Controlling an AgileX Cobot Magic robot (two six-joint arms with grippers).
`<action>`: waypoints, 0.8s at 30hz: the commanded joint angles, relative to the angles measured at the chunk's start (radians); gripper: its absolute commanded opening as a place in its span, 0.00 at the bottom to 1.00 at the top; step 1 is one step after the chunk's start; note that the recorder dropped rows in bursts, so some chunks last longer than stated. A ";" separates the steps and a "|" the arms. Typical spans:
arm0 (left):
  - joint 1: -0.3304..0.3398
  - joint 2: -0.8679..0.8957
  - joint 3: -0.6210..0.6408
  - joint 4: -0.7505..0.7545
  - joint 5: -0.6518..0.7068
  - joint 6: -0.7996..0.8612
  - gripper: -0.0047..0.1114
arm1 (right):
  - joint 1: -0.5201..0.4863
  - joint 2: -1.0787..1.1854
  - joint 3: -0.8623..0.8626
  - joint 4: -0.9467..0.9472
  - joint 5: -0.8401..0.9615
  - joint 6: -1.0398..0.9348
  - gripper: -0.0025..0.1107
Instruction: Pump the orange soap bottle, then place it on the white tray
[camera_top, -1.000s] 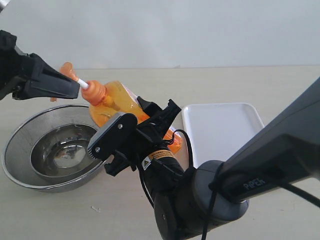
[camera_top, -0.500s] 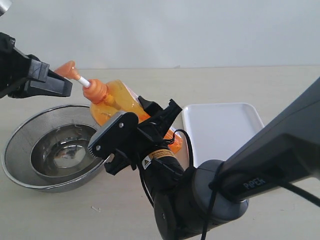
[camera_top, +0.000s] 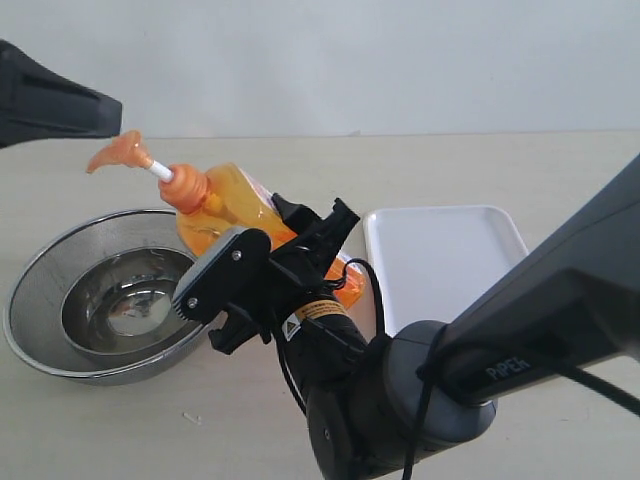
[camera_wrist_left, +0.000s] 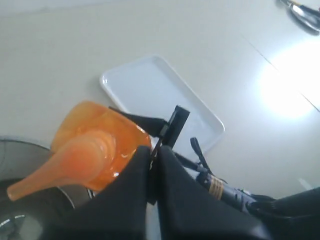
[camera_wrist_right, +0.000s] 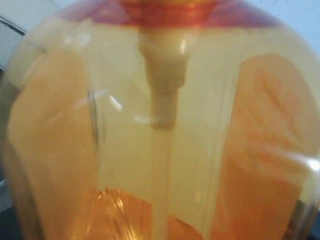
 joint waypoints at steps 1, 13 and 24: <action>0.003 -0.077 0.003 -0.010 -0.036 0.002 0.08 | 0.001 -0.009 -0.002 0.000 0.001 -0.014 0.02; 0.003 0.088 0.003 0.005 -0.099 -0.004 0.08 | 0.001 -0.009 -0.002 0.000 0.001 -0.018 0.02; 0.003 0.124 0.003 0.020 -0.108 0.003 0.08 | 0.001 -0.009 -0.002 0.000 0.001 -0.018 0.02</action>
